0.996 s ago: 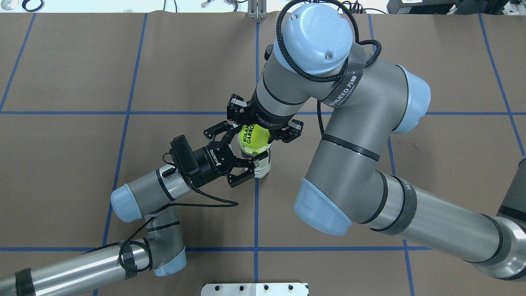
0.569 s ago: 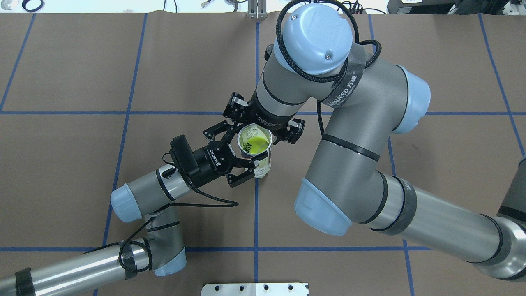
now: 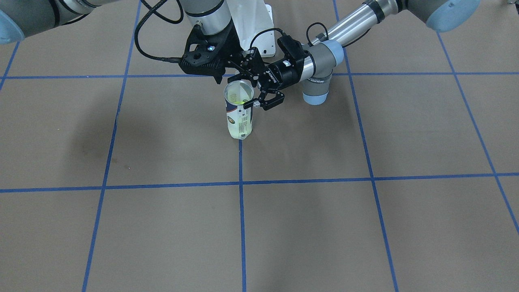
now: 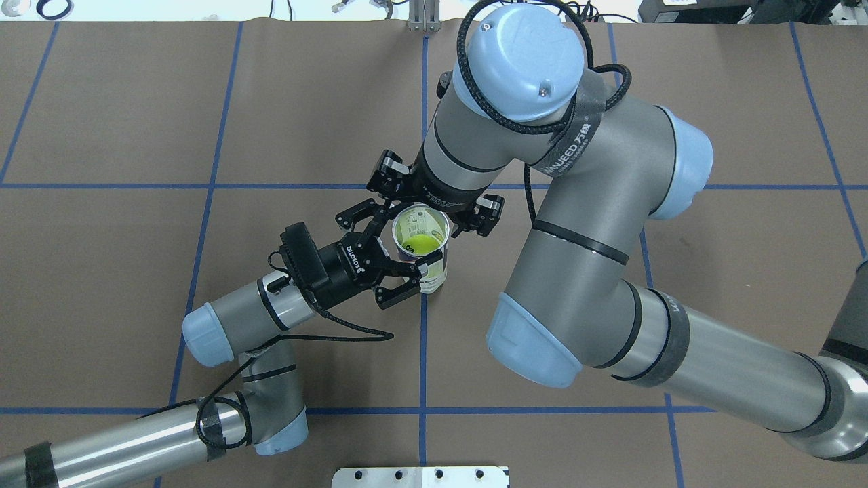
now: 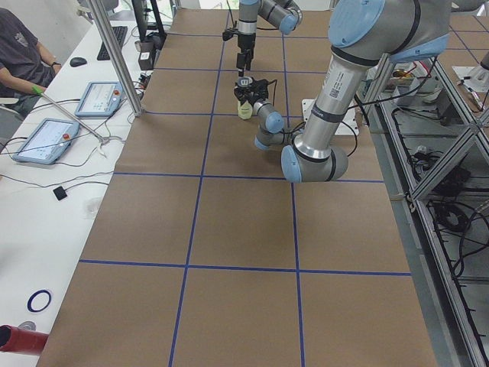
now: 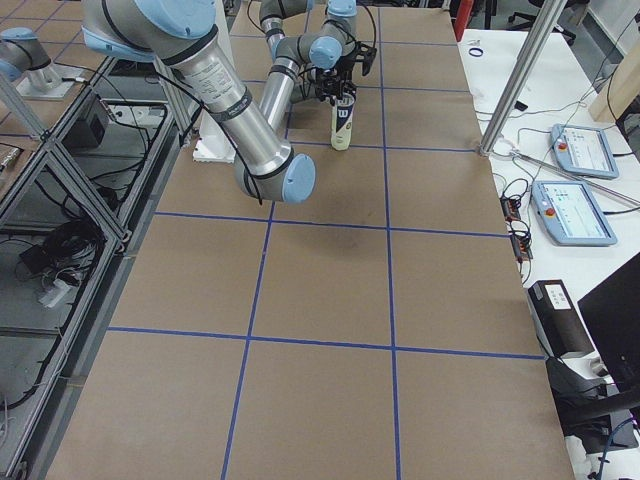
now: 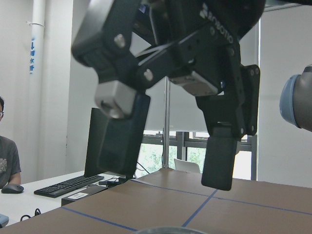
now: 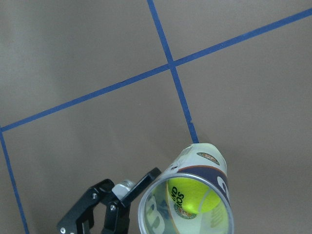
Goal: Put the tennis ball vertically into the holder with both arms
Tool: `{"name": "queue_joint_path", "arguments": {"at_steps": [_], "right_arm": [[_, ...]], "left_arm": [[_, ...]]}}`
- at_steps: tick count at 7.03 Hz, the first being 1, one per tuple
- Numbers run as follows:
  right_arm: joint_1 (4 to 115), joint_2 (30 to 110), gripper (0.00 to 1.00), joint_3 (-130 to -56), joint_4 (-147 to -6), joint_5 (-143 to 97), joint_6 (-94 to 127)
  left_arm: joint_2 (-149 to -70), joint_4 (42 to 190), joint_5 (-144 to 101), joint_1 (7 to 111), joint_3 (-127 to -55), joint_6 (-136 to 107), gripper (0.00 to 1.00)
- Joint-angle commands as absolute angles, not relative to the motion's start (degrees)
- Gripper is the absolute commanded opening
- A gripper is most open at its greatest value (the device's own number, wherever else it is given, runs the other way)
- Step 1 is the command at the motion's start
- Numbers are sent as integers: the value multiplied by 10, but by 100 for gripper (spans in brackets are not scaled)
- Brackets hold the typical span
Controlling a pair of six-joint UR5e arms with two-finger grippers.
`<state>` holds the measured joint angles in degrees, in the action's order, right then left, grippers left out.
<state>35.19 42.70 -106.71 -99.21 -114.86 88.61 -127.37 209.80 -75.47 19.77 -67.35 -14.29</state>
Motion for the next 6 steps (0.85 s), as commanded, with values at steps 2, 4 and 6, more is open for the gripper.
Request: {"name": "queue_joint_path", "arguments": {"at_steps": [2, 4, 6], "right_arm": [[415, 483, 98, -1105, -992, -1176, 864], [451, 524, 98, -1111, -992, -1177, 809], [501, 584, 98, -1109, -991, -1176, 695]], "left_arm": [[-1224, 2093, -752, 210, -736, -147, 99], [-1162, 2091, -626, 235, -779, -150, 99], [-1144, 2016, -496, 284, -768, -155, 99]]}}
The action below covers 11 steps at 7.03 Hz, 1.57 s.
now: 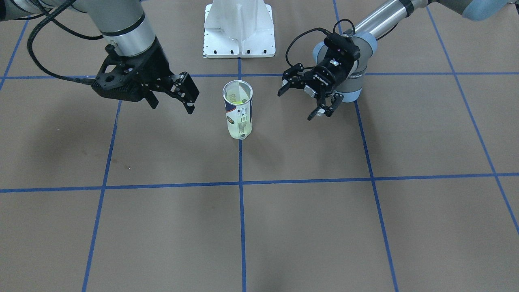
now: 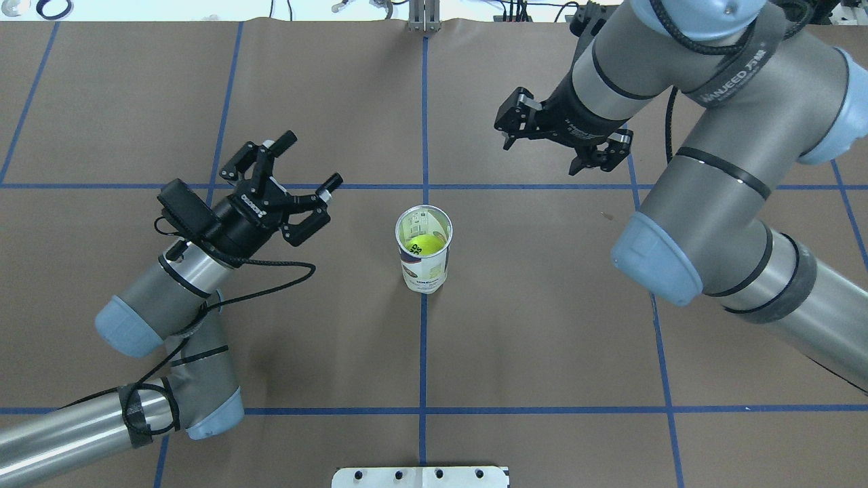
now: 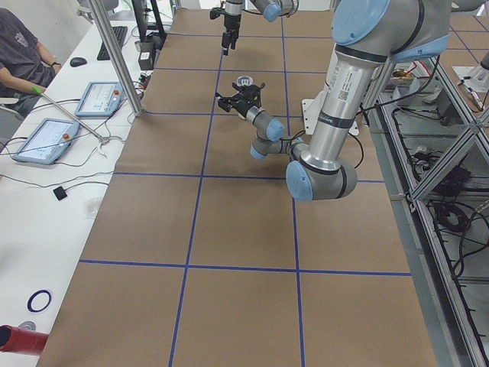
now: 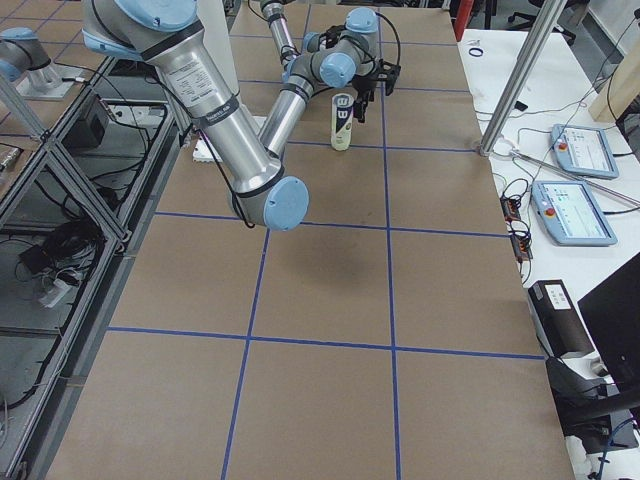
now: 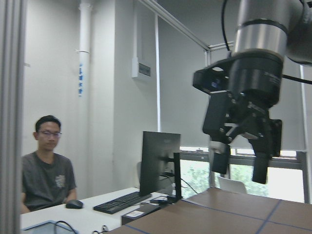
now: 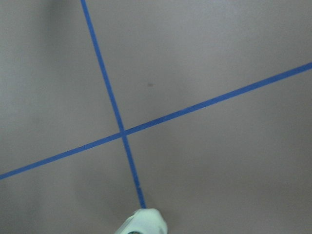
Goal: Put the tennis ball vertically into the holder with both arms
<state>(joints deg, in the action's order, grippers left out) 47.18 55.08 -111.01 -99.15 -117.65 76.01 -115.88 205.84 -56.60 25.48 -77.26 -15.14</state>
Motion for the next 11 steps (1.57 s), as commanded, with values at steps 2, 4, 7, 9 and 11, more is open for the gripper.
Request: {"name": "queue_joint_path", "arguments": {"at_steps": [2, 4, 7, 9, 11], "right_arm": [[548, 630, 98, -1104, -991, -1171, 589], [579, 642, 98, -1066, -987, -1171, 517], [625, 642, 98, -1023, -987, -1172, 435], [661, 646, 98, -985, -987, -1186, 362], [712, 702, 98, -962, -937, -1249, 281]], "left_arm": [[-1079, 1951, -467, 351, -761, -212, 99], [-1064, 1809, -548, 419, -760, -345, 99], [-1063, 1565, -826, 570, -780, -385, 99], [-1061, 1364, -1030, 630, -833, -380, 99], [-996, 1266, -1215, 697, -898, -362, 99]]}}
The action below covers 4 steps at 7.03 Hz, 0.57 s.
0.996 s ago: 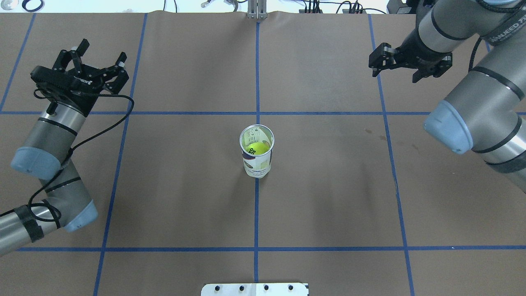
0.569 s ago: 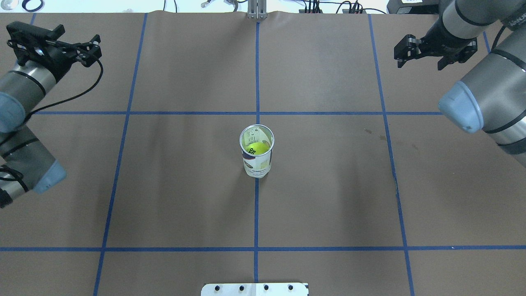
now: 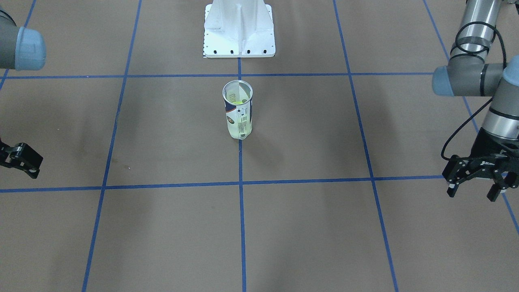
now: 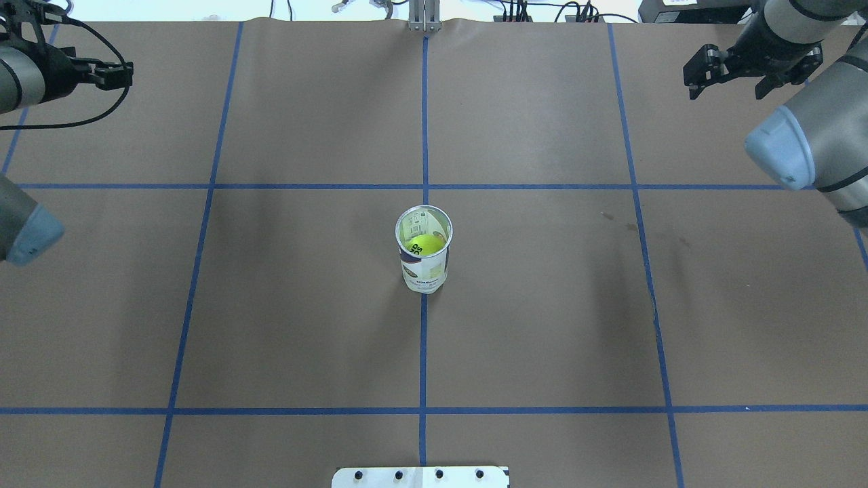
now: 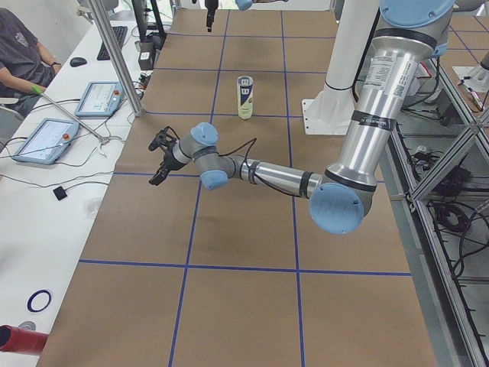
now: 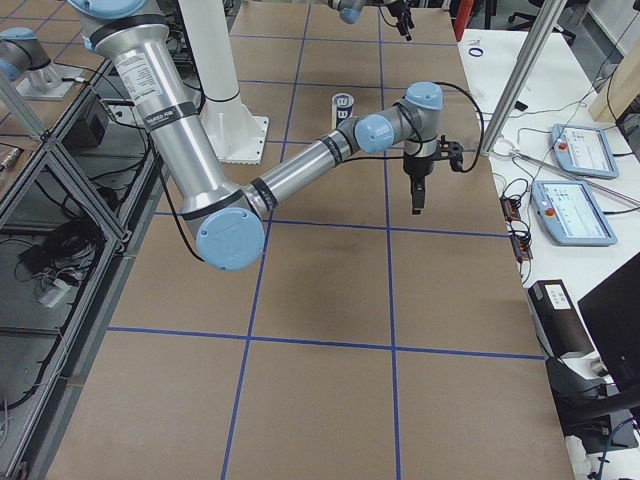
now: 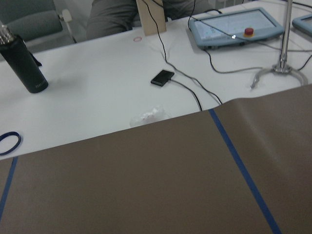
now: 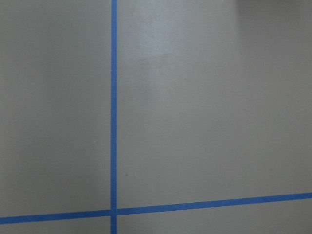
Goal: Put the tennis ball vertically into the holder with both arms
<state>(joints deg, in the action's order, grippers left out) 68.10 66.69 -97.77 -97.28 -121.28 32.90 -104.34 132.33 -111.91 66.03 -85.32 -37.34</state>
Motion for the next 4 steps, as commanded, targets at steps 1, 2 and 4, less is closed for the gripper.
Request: {"name": "queue_joint_path", "arguments": {"at_steps": [1, 2, 4], "right_arm": [[728, 735, 98, -936, -881, -1268, 259], [753, 766, 99, -914, -846, -1292, 223], [806, 782, 99, -868, -841, -1331, 121]], "left_arm": [[-958, 1260, -1229, 700, -926, -362, 99], [-952, 1181, -1260, 700, -949, -361, 99], [-941, 1088, -1317, 733, -978, -278, 99]]}}
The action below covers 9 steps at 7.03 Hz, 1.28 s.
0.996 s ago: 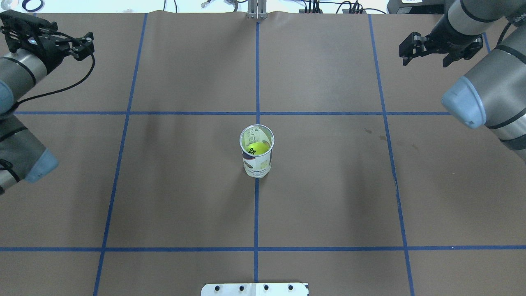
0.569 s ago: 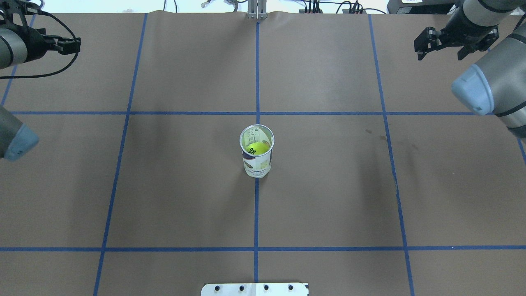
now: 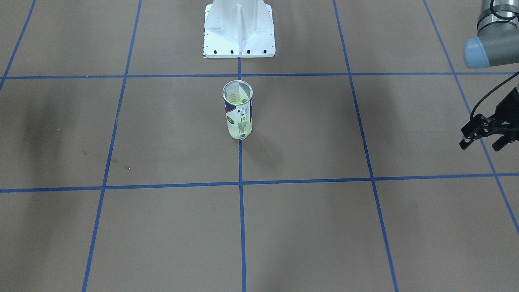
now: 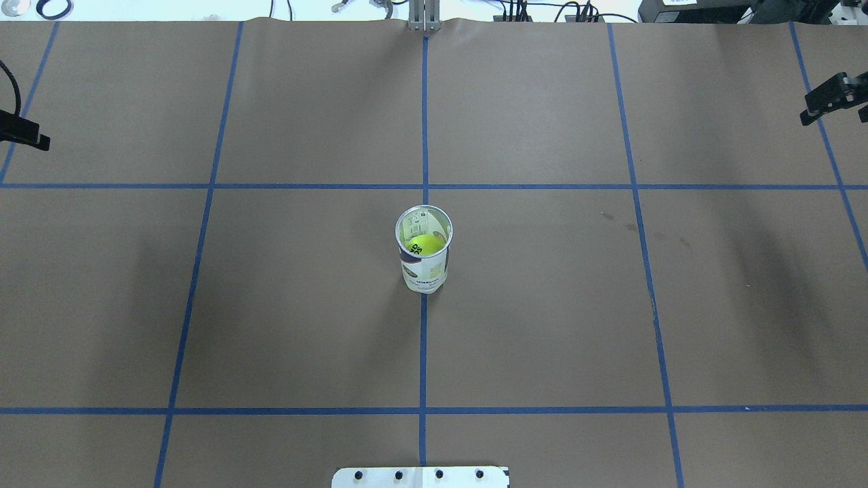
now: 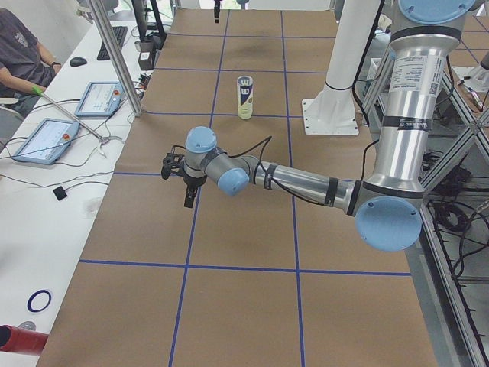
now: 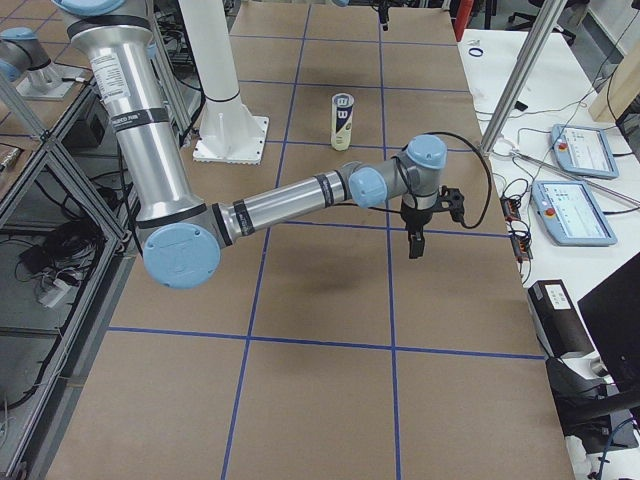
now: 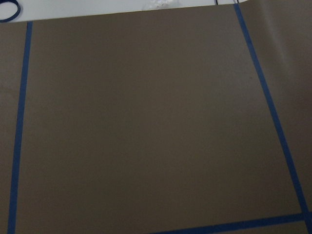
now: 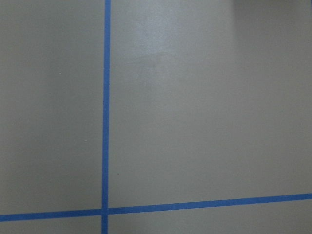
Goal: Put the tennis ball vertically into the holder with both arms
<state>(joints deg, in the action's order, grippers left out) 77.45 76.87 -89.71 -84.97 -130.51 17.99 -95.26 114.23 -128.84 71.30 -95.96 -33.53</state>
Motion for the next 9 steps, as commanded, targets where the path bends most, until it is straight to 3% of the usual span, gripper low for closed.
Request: {"name": "queue_joint_path", "arguments": {"at_steps": [1, 3, 9], "right_arm": [[817, 790, 99, -855, -841, -1334, 88], [821, 802, 99, -856, -840, -1334, 85], [827, 821, 99, -860, -839, -1349, 88]], "left_arm": [[-936, 1044, -1317, 747, -978, -257, 99], [-917, 994, -1321, 807, -981, -265, 99], [-885, 993, -1367, 804, -1017, -266, 100]]}}
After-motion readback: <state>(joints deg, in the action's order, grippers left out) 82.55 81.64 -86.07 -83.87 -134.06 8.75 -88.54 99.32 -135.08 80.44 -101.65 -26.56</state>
